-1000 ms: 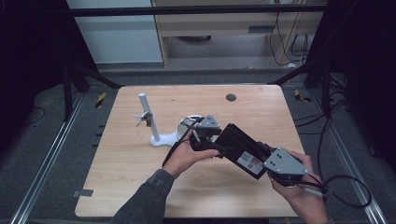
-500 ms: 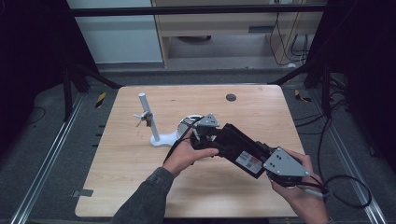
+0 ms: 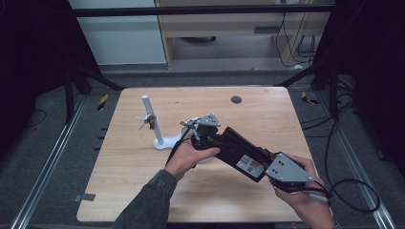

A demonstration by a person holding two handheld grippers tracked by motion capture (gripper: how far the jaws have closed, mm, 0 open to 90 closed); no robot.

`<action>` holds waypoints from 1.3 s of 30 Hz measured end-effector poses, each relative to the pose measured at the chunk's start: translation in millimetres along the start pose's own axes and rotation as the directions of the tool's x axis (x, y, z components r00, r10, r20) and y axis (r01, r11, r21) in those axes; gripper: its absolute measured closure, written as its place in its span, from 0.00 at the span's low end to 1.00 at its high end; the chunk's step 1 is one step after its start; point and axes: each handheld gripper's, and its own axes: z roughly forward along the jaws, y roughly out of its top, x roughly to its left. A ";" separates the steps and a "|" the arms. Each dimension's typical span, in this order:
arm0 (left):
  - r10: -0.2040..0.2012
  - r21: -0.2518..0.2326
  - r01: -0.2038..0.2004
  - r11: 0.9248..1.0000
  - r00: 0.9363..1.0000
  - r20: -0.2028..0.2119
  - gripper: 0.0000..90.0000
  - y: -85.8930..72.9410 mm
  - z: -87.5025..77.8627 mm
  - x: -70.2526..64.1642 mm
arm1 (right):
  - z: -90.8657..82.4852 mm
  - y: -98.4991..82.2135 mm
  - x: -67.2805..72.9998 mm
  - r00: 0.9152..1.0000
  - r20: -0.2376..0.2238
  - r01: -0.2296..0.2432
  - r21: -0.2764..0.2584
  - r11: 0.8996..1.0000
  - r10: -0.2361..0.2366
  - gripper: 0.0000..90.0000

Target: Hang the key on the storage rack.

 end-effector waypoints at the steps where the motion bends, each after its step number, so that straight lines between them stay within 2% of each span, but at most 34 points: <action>1: -0.006 -0.005 0.006 1.000 1.000 0.002 0.77 0.3 -1.7 0.0 | 0.0 0.0 0.0 1.000 0.000 0.000 0.000 1.000 0.000 0.89; 5: -0.021 -0.035 0.021 0.999 1.000 -0.004 0.90 3.4 -12.1 -1.0 | 3.4 -4.3 3.7 1.000 -0.009 0.006 0.019 1.000 -0.006 0.89; 6: -0.016 -0.041 0.016 0.999 1.000 -0.017 0.93 5.7 -16.1 -2.4 | 4.9 -6.6 5.4 1.000 -0.009 0.005 0.023 1.000 -0.005 0.88; 11: 0.018 -0.047 -0.020 0.999 0.998 -0.053 0.94 12.4 -25.3 -7.9 | 9.0 -9.2 10.8 1.000 -0.015 0.009 0.030 1.000 -0.009 0.86; 22: 0.085 -0.030 -0.088 0.996 0.992 -0.094 0.94 22.7 -40.9 -20.1 | 18.7 -10.0 23.9 0.999 -0.040 0.006 0.029 1.000 -0.005 0.76; 32: 0.115 -0.011 -0.116 0.993 0.988 -0.100 0.94 31.3 -44.4 -25.2 | 30.3 -7.8 35.6 0.995 -0.089 -0.034 0.031 0.999 0.036 0.59; 35: 0.107 -0.017 -0.109 0.994 0.990 -0.095 0.94 33.0 -45.8 -25.7 | 34.6 -6.0 38.3 0.993 -0.107 -0.050 0.028 0.998 0.052 0.51; 36: 0.106 -0.019 -0.108 0.994 0.990 -0.093 0.94 33.6 -46.6 -25.8 | 36.9 -5.0 39.6 0.991 -0.119 -0.061 0.021 0.998 0.063 0.46; 39: 0.110 -0.014 -0.112 0.994 0.989 -0.102 0.94 34.8 -50.5 -25.3 | 39.2 -5.0 40.5 0.986 -0.139 -0.097 0.013 0.995 0.098 0.40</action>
